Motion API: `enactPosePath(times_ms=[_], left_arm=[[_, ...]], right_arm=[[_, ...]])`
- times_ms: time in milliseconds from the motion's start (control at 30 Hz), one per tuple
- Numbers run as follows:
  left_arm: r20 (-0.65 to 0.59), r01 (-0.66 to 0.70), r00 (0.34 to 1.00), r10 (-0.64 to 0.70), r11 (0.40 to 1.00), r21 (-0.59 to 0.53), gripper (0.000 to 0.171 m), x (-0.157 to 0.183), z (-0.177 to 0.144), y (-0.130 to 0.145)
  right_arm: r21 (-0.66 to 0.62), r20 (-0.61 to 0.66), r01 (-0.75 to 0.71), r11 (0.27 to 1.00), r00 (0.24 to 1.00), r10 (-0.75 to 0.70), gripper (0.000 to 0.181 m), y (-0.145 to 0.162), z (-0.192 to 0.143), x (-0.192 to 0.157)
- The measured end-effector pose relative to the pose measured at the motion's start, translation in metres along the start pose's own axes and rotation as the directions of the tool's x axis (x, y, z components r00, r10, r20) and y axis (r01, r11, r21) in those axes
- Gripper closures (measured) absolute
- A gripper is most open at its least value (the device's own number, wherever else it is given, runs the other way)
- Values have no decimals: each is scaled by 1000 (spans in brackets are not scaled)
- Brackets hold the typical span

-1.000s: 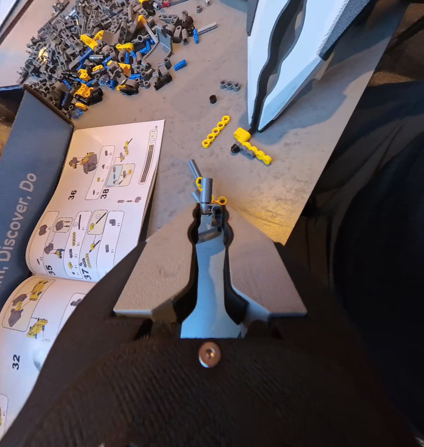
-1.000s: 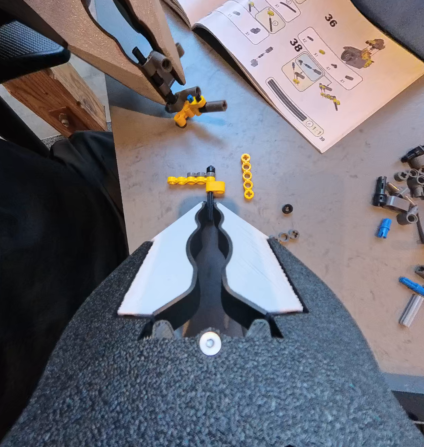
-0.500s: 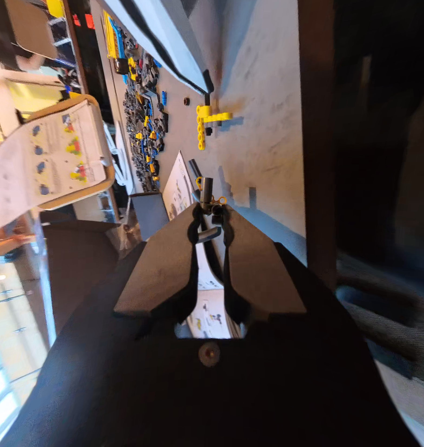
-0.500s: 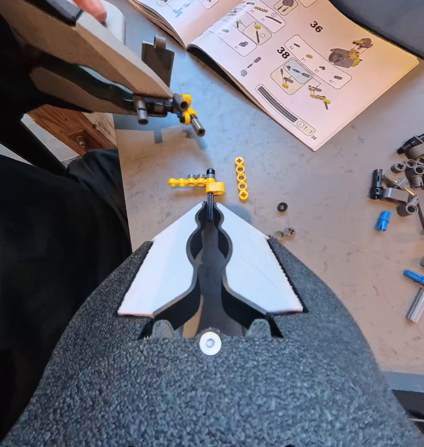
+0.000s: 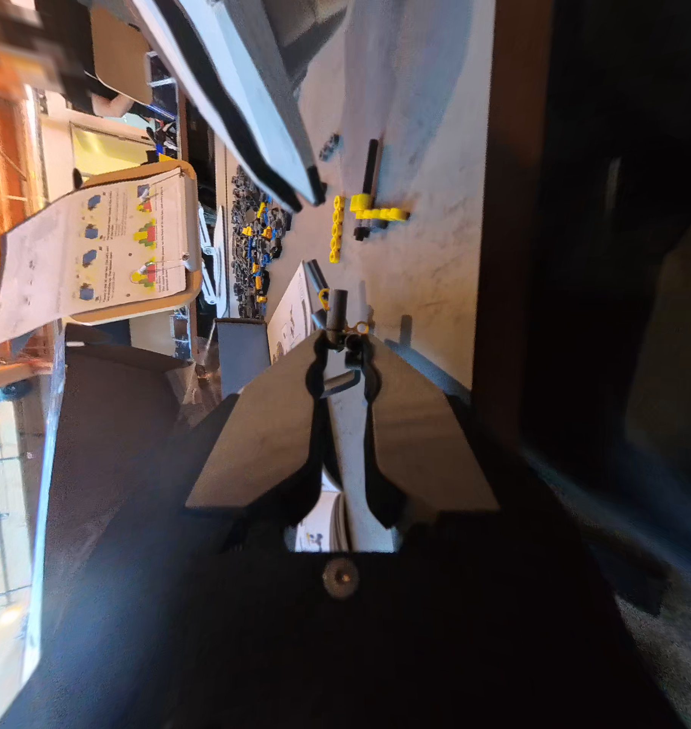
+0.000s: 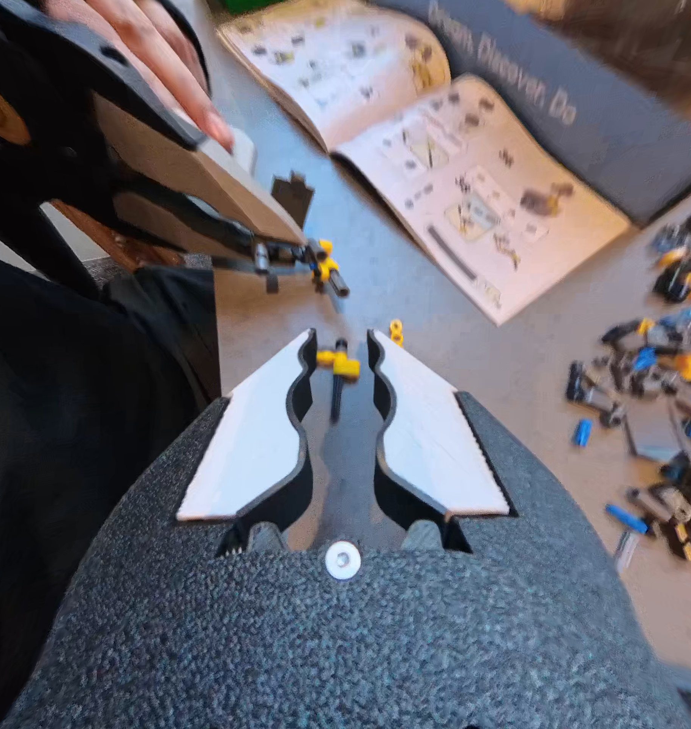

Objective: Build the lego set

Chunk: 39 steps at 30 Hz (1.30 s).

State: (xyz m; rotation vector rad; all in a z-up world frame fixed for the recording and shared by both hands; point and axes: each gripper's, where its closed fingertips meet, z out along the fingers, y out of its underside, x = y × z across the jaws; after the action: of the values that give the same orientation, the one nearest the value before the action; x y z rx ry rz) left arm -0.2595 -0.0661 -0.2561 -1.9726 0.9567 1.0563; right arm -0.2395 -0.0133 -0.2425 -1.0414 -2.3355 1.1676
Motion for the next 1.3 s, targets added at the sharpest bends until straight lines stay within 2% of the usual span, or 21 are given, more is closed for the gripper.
enactPosePath(times_ms=[100,233,267,400,600,733,833,933,1033,1133,1300], left_arm=[[-7,80,997,-80,996,36,157,1,1,-3],[-42,174,984,-172,983,51,157,1,0,1],[-55,214,976,-211,975,52,157,1,0,2],[-114,393,915,-386,919,41,157,2,1,10],[-167,502,853,-494,865,7,157,0,3,11],[-134,472,873,-468,882,-8,157,0,5,13],[-122,451,885,-449,892,-9,157,1,5,15],[-80,398,914,-398,917,-14,157,0,6,18],[-49,352,935,-352,936,-7,157,0,6,17],[-43,341,939,-340,940,-1,157,0,7,17],[-34,335,942,-335,942,-4,157,-1,8,18]], right_arm=[[1,0,123,992,992,-123,156,-16,12,-3],[-67,-23,253,965,967,-255,160,-17,34,0],[-76,-22,280,957,959,-282,167,-16,38,-2],[-99,-89,345,933,931,-354,173,-14,41,-1],[-169,-206,471,866,842,-498,174,-6,44,3],[-158,-165,427,890,877,-450,170,-5,38,0],[-135,-189,396,908,890,-416,168,-5,22,5],[-110,-162,279,954,942,-294,164,6,3,8],[-100,-81,125,987,988,-133,161,24,-8,2],[-121,-73,36,992,996,-46,156,37,-7,4],[-144,-62,43,989,997,-53,157,37,4,1]])
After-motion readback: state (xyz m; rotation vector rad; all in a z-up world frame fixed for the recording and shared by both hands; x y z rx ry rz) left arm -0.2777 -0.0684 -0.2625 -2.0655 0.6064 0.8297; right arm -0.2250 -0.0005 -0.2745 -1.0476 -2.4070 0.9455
